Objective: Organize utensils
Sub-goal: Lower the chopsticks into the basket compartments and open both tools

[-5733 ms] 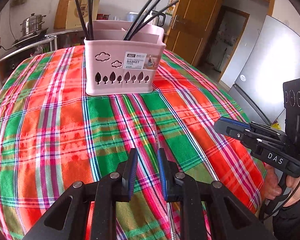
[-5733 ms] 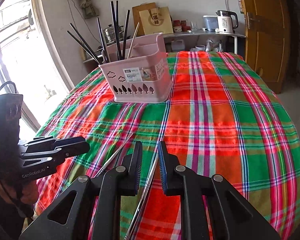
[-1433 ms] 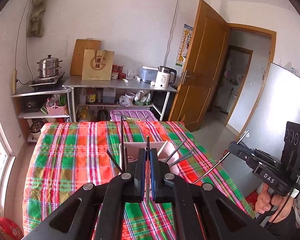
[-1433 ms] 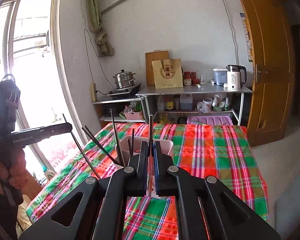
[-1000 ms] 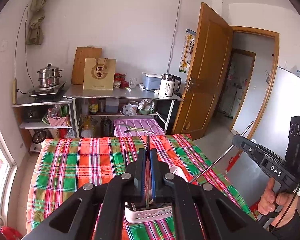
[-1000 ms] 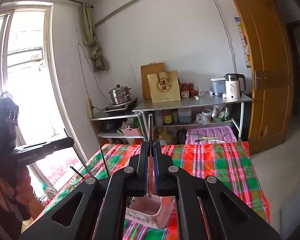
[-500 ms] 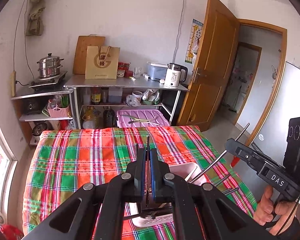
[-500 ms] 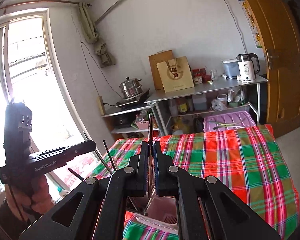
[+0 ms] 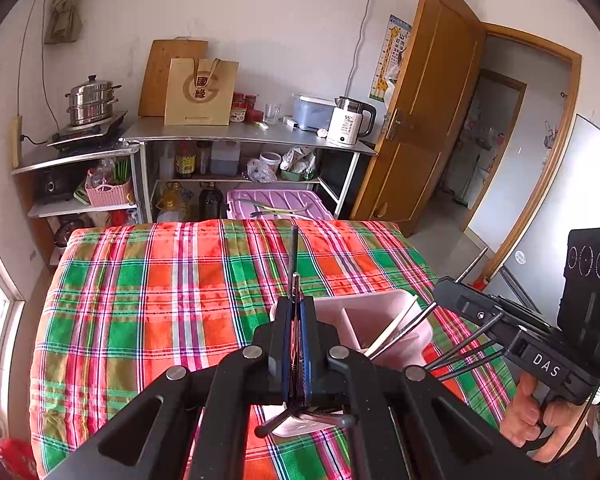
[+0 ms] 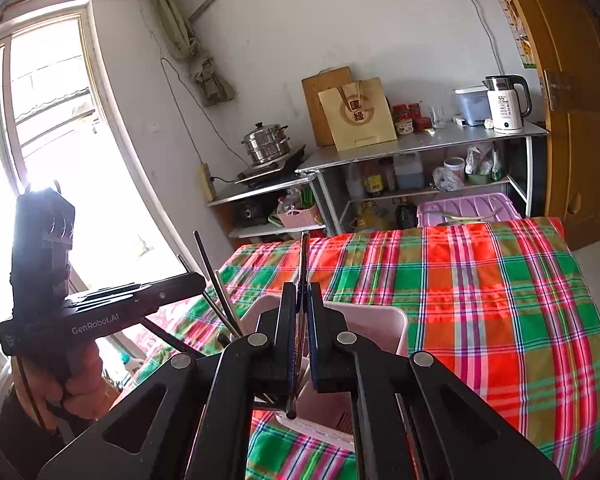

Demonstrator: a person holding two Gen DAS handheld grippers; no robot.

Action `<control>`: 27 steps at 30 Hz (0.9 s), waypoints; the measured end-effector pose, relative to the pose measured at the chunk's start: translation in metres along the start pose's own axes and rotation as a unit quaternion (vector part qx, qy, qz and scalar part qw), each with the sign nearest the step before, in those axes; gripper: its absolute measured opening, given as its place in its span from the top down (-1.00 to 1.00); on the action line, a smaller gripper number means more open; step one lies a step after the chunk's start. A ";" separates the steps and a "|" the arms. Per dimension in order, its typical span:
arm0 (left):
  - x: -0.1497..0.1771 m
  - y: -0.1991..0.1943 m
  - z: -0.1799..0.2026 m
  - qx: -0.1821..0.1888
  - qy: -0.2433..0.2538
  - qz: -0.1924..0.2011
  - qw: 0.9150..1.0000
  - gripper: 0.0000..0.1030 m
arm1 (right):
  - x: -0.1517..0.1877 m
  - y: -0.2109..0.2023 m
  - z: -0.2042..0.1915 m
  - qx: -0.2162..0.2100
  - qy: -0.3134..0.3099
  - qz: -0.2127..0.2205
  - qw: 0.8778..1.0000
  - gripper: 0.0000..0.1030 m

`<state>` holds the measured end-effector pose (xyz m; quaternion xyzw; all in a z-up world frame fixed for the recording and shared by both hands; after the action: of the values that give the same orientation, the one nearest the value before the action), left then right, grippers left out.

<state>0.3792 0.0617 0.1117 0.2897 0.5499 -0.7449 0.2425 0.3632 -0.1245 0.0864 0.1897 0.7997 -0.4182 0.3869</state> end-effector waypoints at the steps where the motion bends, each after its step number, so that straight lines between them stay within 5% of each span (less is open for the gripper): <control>1: 0.000 0.000 0.001 -0.001 0.001 -0.001 1.000 0.92 | 0.001 0.002 0.000 0.005 -0.001 -0.006 1.000 0.90; 14: 0.003 0.007 0.007 -0.010 0.005 -0.015 1.000 0.92 | 0.005 0.016 0.003 0.016 -0.004 -0.046 0.999 0.90; 27: 0.001 -0.022 0.014 -0.005 0.011 0.020 1.000 0.74 | -0.003 -0.009 0.000 0.023 -0.013 -0.019 0.999 0.76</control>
<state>0.3611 0.0539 0.1294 0.3075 0.5504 -0.7340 0.2525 0.3593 -0.1300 0.0930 0.1777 0.7883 -0.4460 0.3849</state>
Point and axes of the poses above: each gripper's, at about its wrist camera, not at the fingertips, and y roughly the way its jaws point, z to its right, x to its underside, the point moved 2 cm from there along y, roughly the way its jaws point, and after that the axes turned 5 degrees about -z, right-handed, at the moved point
